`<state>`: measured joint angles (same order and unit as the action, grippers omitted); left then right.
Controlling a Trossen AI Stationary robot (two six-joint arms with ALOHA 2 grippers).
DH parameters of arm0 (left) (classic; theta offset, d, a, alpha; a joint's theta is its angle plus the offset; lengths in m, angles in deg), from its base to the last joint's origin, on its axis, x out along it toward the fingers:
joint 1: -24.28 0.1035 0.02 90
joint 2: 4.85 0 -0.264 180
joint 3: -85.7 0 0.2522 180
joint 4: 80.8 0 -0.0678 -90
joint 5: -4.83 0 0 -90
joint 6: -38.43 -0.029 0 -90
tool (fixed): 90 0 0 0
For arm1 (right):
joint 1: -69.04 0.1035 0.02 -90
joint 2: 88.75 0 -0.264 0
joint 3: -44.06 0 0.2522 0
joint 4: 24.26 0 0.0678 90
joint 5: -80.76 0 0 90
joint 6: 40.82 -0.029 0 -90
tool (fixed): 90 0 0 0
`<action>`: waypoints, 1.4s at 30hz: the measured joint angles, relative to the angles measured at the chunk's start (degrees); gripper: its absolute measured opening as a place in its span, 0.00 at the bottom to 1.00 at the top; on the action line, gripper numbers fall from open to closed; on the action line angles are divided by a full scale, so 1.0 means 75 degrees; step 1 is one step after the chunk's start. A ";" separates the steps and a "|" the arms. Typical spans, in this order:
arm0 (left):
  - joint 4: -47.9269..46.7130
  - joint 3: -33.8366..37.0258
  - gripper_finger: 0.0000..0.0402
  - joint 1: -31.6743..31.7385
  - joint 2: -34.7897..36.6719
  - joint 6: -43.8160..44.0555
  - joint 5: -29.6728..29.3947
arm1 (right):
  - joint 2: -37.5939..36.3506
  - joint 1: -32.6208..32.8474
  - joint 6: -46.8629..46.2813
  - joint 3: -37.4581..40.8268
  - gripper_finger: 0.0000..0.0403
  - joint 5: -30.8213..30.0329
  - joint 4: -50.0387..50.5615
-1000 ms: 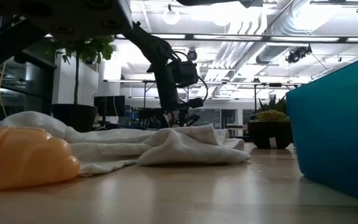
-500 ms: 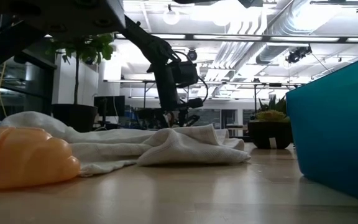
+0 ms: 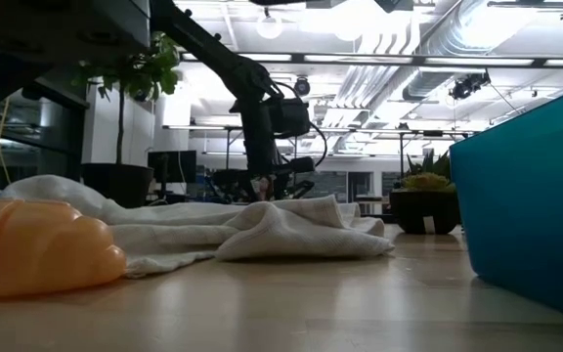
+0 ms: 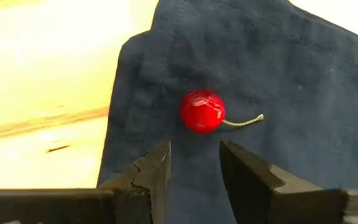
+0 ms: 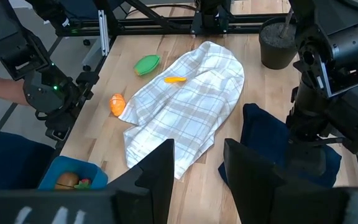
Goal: Pick and placing Produce into tupperware
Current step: Put the cherry into the bin
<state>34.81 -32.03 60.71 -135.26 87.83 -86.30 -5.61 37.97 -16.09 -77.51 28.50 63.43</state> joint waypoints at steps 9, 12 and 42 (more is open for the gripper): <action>0.0059 0.0000 0.32 0.0000 0.0000 -0.0124 -0.0307 | 0.0000 0.0000 0.0000 0.0000 0.32 0.0002 0.0000; 0.0220 0.0000 0.32 0.0000 0.0000 -0.0203 -0.0326 | 0.0000 -0.0002 0.0000 0.0000 0.32 0.0000 0.0000; 0.0487 0.0000 0.32 0.0050 0.0000 -0.0552 -0.0452 | 0.0000 -0.0002 -0.0023 0.0000 0.32 -0.0001 -0.0006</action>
<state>38.46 -32.03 61.08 -135.26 83.69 -89.69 -5.61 37.96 -16.27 -77.51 28.50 63.38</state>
